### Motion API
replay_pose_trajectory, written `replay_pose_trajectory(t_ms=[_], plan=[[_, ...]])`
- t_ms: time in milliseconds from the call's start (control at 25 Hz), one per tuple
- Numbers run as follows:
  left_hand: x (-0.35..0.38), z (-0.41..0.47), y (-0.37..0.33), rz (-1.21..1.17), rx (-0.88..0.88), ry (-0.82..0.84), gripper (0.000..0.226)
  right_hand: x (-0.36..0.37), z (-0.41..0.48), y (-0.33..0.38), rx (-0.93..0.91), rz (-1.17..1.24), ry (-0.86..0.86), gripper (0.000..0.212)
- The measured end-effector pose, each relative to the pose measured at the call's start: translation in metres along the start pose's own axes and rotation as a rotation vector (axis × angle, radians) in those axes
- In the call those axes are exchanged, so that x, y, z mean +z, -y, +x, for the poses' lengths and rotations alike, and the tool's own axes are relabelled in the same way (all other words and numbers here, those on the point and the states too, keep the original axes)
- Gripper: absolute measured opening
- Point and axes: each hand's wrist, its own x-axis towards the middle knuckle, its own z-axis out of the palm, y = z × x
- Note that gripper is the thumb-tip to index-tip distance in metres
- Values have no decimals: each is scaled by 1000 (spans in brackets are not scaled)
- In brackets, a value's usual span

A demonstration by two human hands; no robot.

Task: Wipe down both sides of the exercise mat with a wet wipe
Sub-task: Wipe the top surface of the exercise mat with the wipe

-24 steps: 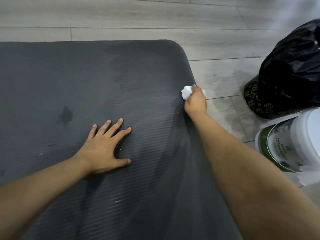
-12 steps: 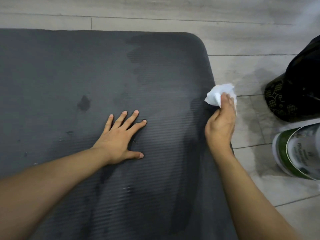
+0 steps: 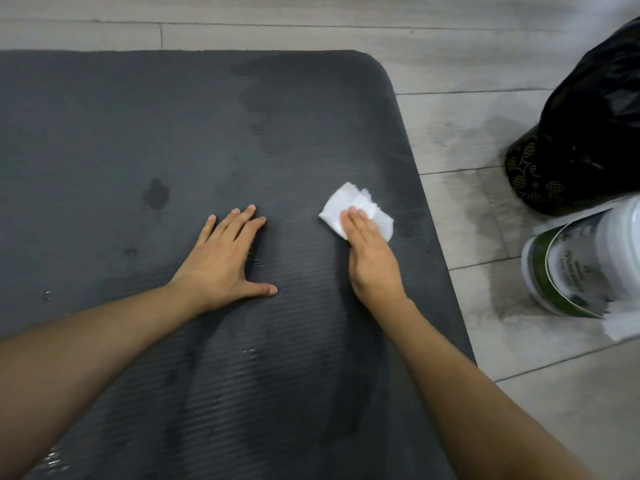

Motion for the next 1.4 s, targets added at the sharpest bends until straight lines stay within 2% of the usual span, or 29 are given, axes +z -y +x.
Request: replay_pose_trajectory(t_ms=[40,120,200,240,280,320,400,440,480,560,640,720,760,960,1120,1200,1280,1320,1400], plan=[[1,-1,-1,10,-4,-15,131,-14,-4,-28,164,-9,-47,56],[0,-4,-2,31,-18,-38,131,-28,-10,-54,373,-31,-121,59],[-3,-8,-5,65,-66,-56,133,-13,-4,-28,473,22,-196,52],[-4,-11,-7,85,-108,-65,133,-1,-1,-3,493,123,-230,46],[-3,-13,-9,106,-144,-77,132,9,-3,24,370,186,-221,43],[-2,-16,-11,124,-162,-98,131,22,-9,55,169,140,-169,45],[-1,-28,-15,130,-165,-166,126,38,-30,100,-258,29,50,50],[-3,-35,-14,125,-168,-183,125,42,-33,102,-353,28,118,50],[-6,-44,-11,125,-173,-172,125,41,-30,92,-354,39,111,49],[-11,-63,-5,166,-162,-103,128,29,-25,56,-84,125,24,45],[-11,-80,0,210,-175,-21,131,7,-26,14,227,96,-146,48],[-4,-88,3,212,-192,36,131,-11,-29,-13,409,42,-183,51],[0,-89,5,205,-197,41,130,-15,-27,-15,444,26,-168,51],[7,-89,12,78,-220,17,131,-21,-28,8,441,40,-47,51],[6,-90,9,26,-218,26,131,-35,-72,41,280,84,130,54],[3,-91,10,15,-237,32,130,-35,-74,50,353,108,101,52],[4,-91,14,39,-254,41,128,-20,-62,64,520,166,-44,50],[5,-90,16,71,-247,46,127,-7,-53,76,547,179,-120,49],[7,-90,25,101,-215,39,119,31,-32,111,405,178,-142,49]])
